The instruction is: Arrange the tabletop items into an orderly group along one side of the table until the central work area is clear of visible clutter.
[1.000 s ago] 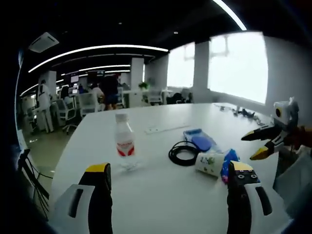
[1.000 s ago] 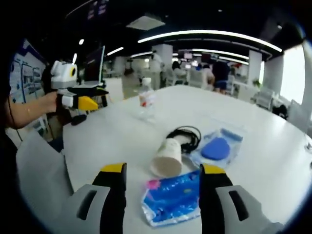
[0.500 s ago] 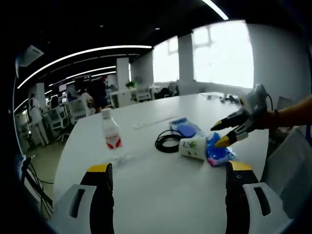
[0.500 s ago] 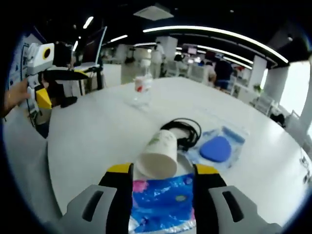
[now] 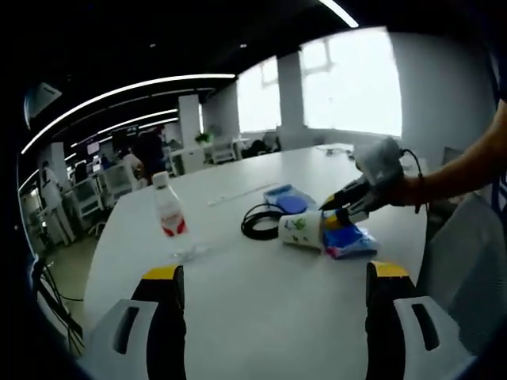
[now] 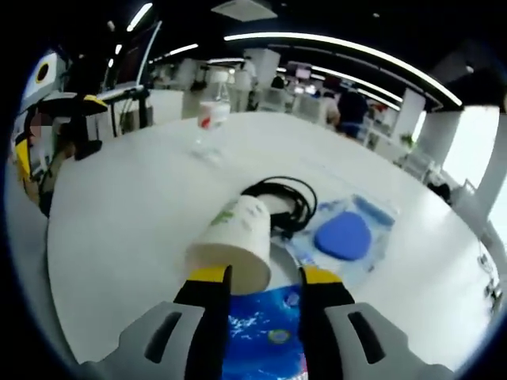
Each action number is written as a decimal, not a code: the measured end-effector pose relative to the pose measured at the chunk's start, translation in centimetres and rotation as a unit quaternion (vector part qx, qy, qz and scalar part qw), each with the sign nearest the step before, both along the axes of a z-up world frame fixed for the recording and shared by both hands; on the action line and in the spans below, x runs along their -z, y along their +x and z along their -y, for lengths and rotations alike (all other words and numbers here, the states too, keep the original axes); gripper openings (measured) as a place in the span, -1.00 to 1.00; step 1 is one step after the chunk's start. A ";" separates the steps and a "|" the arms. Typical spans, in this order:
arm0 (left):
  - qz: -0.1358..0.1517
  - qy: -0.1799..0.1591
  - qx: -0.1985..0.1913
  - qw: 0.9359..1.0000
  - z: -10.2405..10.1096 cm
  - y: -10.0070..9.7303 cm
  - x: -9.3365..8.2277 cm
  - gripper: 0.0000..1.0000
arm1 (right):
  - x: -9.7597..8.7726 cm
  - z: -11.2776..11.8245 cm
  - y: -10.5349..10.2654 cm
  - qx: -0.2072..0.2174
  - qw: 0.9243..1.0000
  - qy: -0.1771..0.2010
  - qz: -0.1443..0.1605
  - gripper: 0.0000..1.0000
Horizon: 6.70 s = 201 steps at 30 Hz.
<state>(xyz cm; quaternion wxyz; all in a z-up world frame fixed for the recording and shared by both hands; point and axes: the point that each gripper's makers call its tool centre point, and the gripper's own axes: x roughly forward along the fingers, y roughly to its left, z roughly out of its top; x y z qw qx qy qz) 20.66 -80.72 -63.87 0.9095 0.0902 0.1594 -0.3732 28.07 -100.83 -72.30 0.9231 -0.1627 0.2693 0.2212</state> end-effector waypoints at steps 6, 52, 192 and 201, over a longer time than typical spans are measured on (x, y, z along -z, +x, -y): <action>-0.007 -0.002 0.012 1.000 0.6 -0.5 0.5 0.87 | 0.1 -0.2 0.3 0.013 1.000 0.008 0.000 -0.75; 0.073 0.032 0.169 0.982 3.4 -0.4 1.9 0.59 | -5.6 -7.7 -7.6 0.049 0.945 0.245 -0.213 -1.00; 0.053 -0.087 0.028 0.994 5.7 11.0 1.2 -0.28 | -11.0 -3.6 -7.6 0.025 0.936 0.338 -0.092 0.99; 0.055 -0.082 -0.012 0.995 5.2 14.0 2.5 -0.28 | -10.0 -3.1 -7.3 0.025 0.945 0.312 -0.091 0.99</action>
